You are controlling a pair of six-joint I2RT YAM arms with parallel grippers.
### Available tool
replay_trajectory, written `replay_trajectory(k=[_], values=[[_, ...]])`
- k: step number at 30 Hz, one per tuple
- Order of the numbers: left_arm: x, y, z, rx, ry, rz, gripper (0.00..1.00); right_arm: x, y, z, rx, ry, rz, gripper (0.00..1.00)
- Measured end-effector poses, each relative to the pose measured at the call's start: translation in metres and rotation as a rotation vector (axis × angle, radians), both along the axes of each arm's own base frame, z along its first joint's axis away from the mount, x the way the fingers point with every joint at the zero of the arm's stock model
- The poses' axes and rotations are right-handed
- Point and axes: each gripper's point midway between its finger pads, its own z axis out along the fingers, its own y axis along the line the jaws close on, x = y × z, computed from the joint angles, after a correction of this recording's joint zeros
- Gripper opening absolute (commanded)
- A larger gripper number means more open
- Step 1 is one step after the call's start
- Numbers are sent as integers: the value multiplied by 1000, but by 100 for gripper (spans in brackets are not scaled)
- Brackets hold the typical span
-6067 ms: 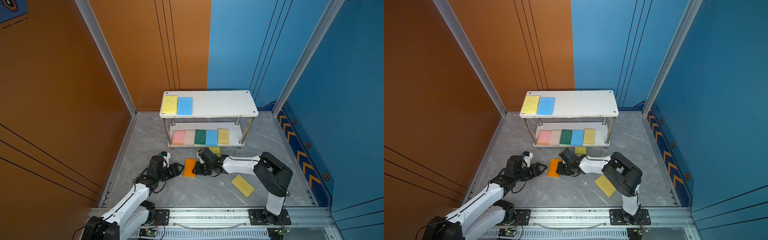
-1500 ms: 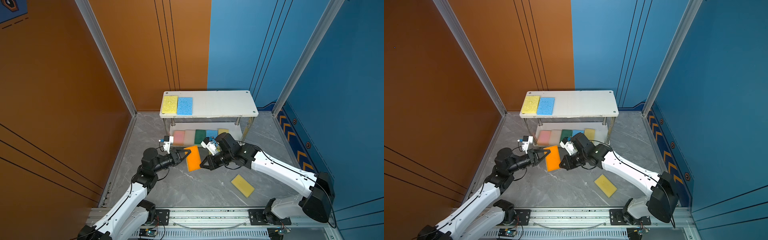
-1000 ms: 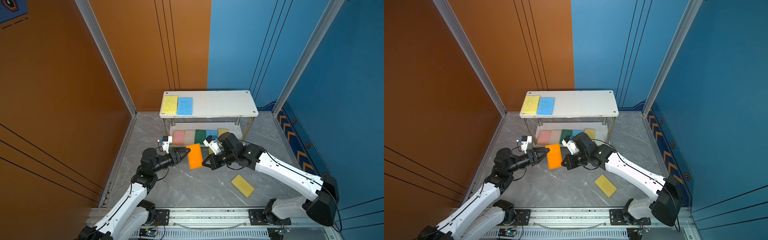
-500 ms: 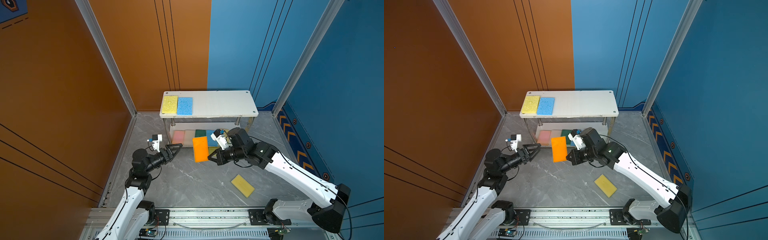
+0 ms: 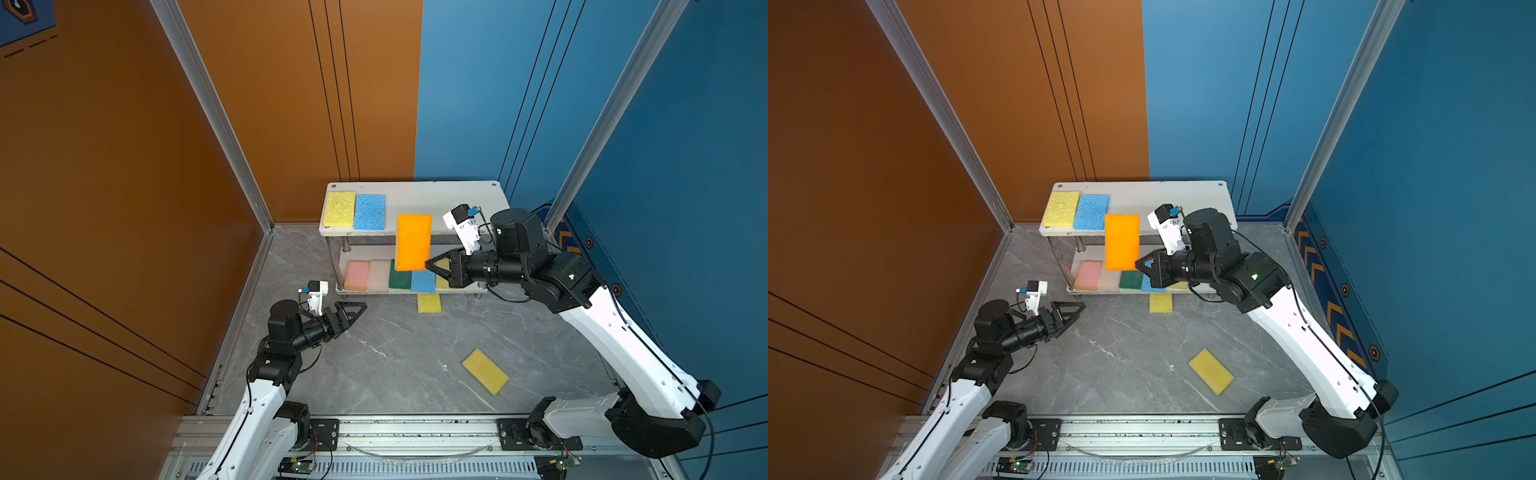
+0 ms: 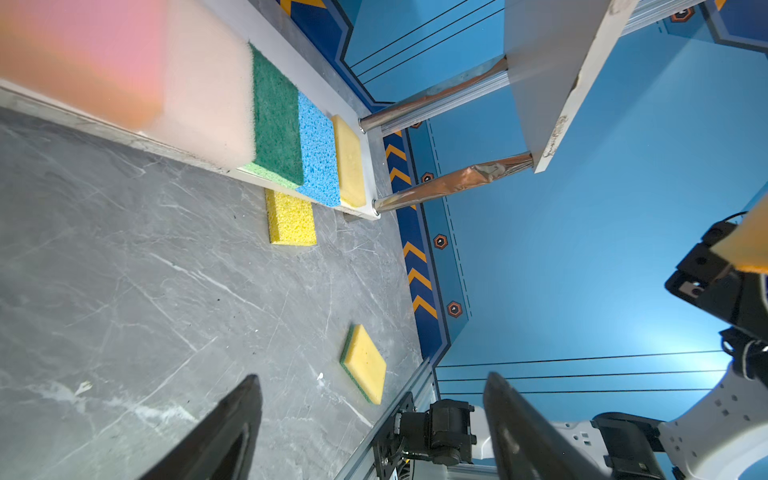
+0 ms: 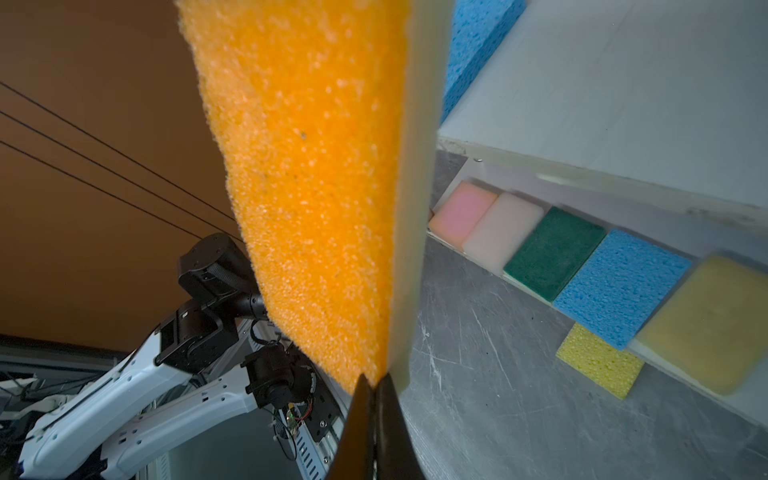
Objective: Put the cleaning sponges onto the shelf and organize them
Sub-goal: 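Carry the orange sponge up to the upper tier while the left gripper withdraws, then lower the orange sponge onto the upper tier beside the blue sponge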
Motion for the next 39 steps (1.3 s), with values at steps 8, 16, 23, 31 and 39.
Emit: replay_trajectory(k=[8,16,23,31,39], values=[[-6,4,-5,103,22,-13,84,49,-1,15,-57,-42,-107,0],[-2,9,14,246,-42,-51,85,102,13,-6,-107,4,-154,0],[-5,21,4,341,-50,-61,85,120,17,-23,-131,41,-165,0],[-6,25,-1,365,-46,-59,85,119,17,-21,-125,45,-158,0],[-6,26,-2,372,-50,-64,85,119,19,-20,-114,51,-156,0]])
